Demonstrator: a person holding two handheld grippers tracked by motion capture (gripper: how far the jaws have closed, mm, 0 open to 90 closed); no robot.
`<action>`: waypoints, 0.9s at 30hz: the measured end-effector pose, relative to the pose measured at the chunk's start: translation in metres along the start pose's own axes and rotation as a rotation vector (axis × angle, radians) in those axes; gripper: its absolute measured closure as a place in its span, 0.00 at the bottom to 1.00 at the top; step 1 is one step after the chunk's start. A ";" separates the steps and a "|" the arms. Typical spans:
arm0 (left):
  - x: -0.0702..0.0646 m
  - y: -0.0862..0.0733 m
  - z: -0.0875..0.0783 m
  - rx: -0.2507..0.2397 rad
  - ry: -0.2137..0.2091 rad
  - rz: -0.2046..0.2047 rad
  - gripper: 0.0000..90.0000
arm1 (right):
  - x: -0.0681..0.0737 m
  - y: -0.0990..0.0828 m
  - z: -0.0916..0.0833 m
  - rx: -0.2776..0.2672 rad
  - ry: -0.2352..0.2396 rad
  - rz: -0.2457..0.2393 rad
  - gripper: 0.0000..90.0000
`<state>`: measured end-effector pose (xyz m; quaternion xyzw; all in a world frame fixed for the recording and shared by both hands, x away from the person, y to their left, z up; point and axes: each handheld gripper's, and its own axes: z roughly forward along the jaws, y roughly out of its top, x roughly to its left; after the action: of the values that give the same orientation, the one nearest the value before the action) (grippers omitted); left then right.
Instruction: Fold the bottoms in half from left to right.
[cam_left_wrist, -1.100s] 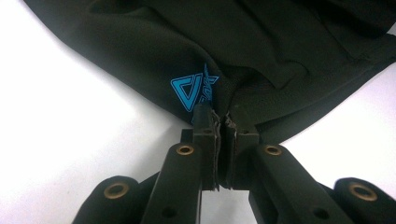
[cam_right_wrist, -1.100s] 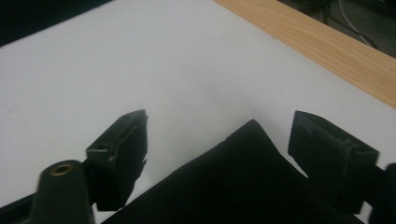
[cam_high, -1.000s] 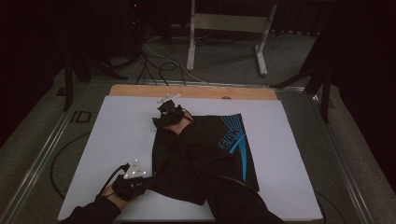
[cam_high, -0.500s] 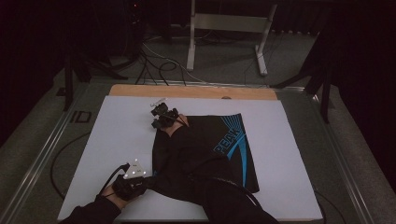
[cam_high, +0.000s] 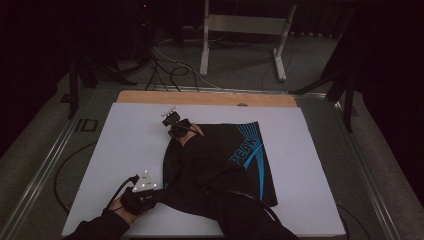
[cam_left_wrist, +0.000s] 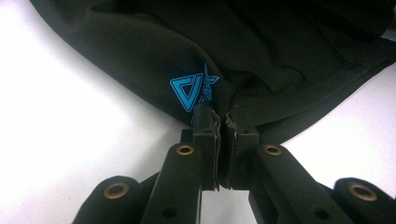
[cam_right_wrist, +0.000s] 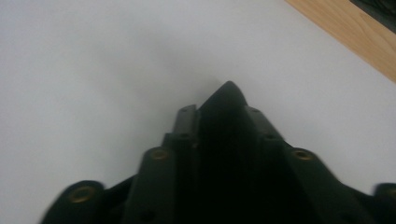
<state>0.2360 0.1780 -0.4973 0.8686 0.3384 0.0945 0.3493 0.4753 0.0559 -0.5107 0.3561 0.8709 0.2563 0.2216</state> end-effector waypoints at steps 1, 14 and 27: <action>0.000 0.000 0.000 0.001 0.000 0.000 0.94 | -0.001 0.001 -0.001 0.009 0.001 -0.009 0.89; -0.006 0.007 -0.007 -0.035 -0.026 -0.006 0.94 | -0.013 0.005 -0.020 -0.032 0.108 0.008 1.00; -0.014 0.014 -0.010 -0.040 -0.038 0.011 0.94 | -0.024 0.006 -0.040 -0.061 0.126 0.015 1.00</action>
<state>0.2286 0.1671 -0.4799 0.8650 0.3248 0.0867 0.3725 0.4710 0.0306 -0.4718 0.3388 0.8722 0.3063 0.1751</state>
